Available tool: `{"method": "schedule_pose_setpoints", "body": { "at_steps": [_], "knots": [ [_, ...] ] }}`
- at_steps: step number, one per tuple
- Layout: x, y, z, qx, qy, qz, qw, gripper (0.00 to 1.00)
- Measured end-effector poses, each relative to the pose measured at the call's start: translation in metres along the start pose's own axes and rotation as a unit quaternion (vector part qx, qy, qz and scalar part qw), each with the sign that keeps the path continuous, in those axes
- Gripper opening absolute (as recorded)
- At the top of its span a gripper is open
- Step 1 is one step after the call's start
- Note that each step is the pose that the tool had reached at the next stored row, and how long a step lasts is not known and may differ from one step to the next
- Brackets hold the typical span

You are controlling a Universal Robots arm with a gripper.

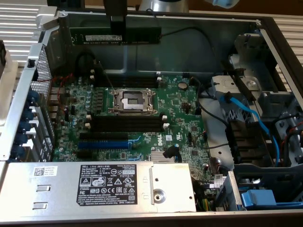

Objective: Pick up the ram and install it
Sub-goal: 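Insert the ram into the slot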

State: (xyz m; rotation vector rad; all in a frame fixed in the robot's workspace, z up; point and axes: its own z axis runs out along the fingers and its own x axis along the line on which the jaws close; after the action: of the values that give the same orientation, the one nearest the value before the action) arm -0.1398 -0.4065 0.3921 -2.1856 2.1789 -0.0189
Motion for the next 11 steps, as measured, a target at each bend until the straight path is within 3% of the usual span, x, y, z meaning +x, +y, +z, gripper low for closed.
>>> {"method": "schedule_pose_setpoints", "body": {
  "at_steps": [8, 10, 11],
  "knots": [
    [0.0001, 0.0000, 0.0018, -0.0003, 0.0001, 0.000, 1.0000, 0.12],
    [0.0003, -0.0001, 0.0035, -0.0054, 0.0002, 0.000, 1.0000, 0.12],
    [0.0009, -0.0001, 0.0041, -0.0098, 0.0000, 0.000, 1.0000, 0.12]
  ]
}}
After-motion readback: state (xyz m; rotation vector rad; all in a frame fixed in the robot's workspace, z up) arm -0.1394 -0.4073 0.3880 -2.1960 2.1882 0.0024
